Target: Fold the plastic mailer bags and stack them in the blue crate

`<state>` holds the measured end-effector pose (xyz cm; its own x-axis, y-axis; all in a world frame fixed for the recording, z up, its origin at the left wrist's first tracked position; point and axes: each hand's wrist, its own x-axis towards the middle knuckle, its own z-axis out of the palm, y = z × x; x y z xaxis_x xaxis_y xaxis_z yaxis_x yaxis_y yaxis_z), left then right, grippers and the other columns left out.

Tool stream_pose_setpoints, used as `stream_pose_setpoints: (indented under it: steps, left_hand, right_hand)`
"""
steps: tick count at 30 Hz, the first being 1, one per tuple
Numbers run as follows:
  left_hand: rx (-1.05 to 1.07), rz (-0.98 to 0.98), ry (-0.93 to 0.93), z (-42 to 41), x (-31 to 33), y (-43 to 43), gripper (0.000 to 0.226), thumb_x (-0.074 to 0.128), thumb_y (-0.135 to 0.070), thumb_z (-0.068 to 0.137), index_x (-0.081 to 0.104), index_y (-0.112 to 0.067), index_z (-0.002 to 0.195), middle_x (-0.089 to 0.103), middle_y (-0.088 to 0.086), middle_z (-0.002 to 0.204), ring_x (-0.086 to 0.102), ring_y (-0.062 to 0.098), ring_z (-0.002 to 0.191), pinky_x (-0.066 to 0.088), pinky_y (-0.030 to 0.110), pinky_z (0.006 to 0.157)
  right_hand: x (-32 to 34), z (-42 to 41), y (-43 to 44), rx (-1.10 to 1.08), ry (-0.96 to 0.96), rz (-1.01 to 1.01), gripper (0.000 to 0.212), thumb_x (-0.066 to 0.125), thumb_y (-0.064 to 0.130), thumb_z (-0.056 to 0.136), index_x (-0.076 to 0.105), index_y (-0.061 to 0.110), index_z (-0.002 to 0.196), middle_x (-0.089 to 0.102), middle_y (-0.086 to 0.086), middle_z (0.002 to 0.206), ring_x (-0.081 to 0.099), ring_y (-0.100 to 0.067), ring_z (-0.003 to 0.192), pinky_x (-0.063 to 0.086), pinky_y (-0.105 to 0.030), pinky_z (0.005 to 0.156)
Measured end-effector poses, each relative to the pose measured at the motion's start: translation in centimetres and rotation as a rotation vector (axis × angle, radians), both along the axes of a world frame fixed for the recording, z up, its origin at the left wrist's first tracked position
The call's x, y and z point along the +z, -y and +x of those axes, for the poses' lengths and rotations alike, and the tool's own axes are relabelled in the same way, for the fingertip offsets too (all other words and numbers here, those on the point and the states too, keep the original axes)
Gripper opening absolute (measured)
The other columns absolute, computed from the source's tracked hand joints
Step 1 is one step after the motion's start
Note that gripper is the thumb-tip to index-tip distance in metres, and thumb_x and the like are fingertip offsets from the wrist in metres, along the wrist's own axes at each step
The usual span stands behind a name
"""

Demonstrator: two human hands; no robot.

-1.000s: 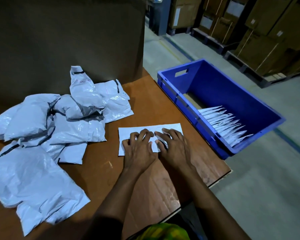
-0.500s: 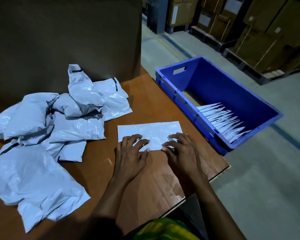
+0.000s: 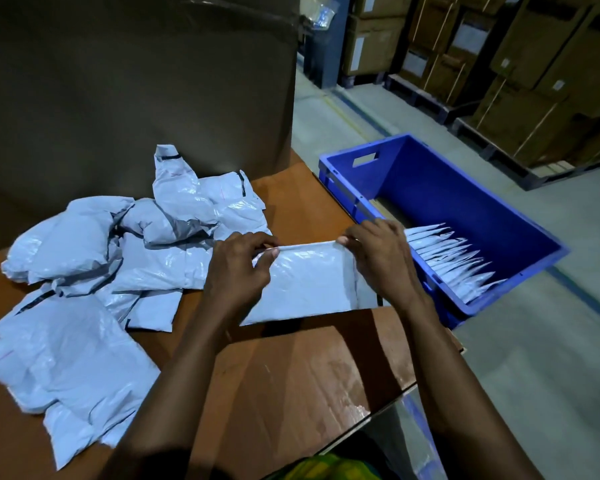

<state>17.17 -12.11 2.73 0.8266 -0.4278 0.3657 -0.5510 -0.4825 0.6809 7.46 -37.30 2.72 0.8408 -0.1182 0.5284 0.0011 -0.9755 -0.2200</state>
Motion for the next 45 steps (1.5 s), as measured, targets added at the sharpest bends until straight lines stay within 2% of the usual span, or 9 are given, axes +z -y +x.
stream_pose_setpoints:
  steps: [2,5,8,11,19,23,28,40,45]
  left_hand:
    - [-0.028,0.093,-0.178,1.9,-1.4,0.5,0.011,0.068,-0.028,0.096,0.077,-0.032,0.102,0.075,-0.009,0.100,0.069,0.012,0.100,0.055,0.040,0.091]
    - [0.024,0.396,-0.064,2.0,-3.9,1.8,0.023,0.069,-0.026,0.094,0.075,-0.034,0.115,0.073,-0.001,0.114,0.062,0.027,0.113,0.045,0.043,0.097]
    - [0.027,0.339,0.060,-0.5,-4.9,3.5,0.026,0.073,-0.020,0.091,0.074,-0.023,0.117,0.069,0.005,0.116,0.059,0.031,0.112,0.043,0.047,0.095]
    - [-0.045,0.318,0.171,-2.7,-5.6,5.5,0.023,0.069,-0.019,0.092,0.073,-0.021,0.115,0.067,0.004,0.118,0.058,0.030,0.113,0.042,0.048,0.097]
    - [-0.075,0.741,0.100,-3.9,-6.4,6.8,0.046,0.042,-0.049,0.103,0.047,-0.032,0.145,0.043,-0.005,0.152,0.038,0.025,0.133,0.036,0.047,0.099]
    - [-0.104,0.631,0.085,-4.2,-6.1,6.0,0.041,0.049,-0.038,0.104,0.054,-0.029,0.143,0.048,-0.002,0.150,0.042,0.026,0.133,0.037,0.047,0.100]
    - [0.022,0.467,0.159,-5.8,-7.5,3.0,0.033,0.073,-0.012,0.084,0.070,-0.018,0.117,0.063,0.005,0.118,0.058,0.030,0.108,0.044,0.045,0.084]
    - [0.118,0.246,0.170,-6.3,-8.8,-0.5,0.033,0.074,0.007,0.081,0.076,-0.005,0.112,0.068,0.015,0.116,0.063,0.034,0.107,0.054,0.044,0.087]
    - [0.103,0.270,0.153,-6.9,-11.1,-0.7,0.031,0.058,-0.004,0.092,0.073,-0.008,0.119,0.068,0.011,0.122,0.061,0.032,0.116,0.053,0.046,0.096]
  right_hand:
    - [-0.7,1.7,0.6,0.044,-0.176,0.066,0.015,0.066,0.033,0.101,0.074,0.020,0.100,0.072,0.003,0.099,0.062,-0.021,0.096,0.040,-0.044,0.094]
    - [-3.3,2.3,0.8,-0.013,-0.238,0.054,0.011,0.076,0.027,0.094,0.077,0.024,0.104,0.069,0.003,0.109,0.060,-0.021,0.104,0.037,-0.037,0.087]
    - [-6.1,1.0,-0.5,-0.047,-0.182,0.136,0.018,0.070,0.030,0.095,0.080,0.019,0.105,0.072,-0.002,0.105,0.064,-0.024,0.098,0.049,-0.037,0.080]
    - [-9.1,-1.0,-2.9,-0.136,-0.158,0.156,0.032,0.054,0.041,0.102,0.076,0.022,0.116,0.071,0.000,0.115,0.063,-0.025,0.103,0.049,-0.042,0.090]
    - [-9.6,-2.3,-4.0,-0.185,-0.112,0.204,0.033,0.052,0.035,0.103,0.072,0.024,0.127,0.067,0.005,0.129,0.055,-0.017,0.115,0.047,-0.042,0.100]
    - [-9.3,-3.9,-4.9,-0.205,-0.107,0.176,0.029,0.056,0.040,0.101,0.075,0.029,0.120,0.069,0.007,0.124,0.060,-0.018,0.113,0.045,-0.043,0.099]
    - [-10.2,-5.3,-5.9,-0.188,-0.087,0.176,0.025,0.063,0.040,0.101,0.075,0.028,0.119,0.068,0.009,0.127,0.059,-0.016,0.118,0.043,-0.040,0.104]
    - [-9.1,-4.2,-8.3,-0.102,-0.111,0.213,0.019,0.065,0.034,0.100,0.078,0.031,0.113,0.070,0.011,0.119,0.061,-0.013,0.112,0.050,-0.029,0.082]
    - [-7.4,-2.0,-8.5,-0.007,-0.156,0.190,0.021,0.066,0.032,0.097,0.078,0.027,0.113,0.071,0.004,0.119,0.060,-0.018,0.113,0.052,-0.033,0.086]
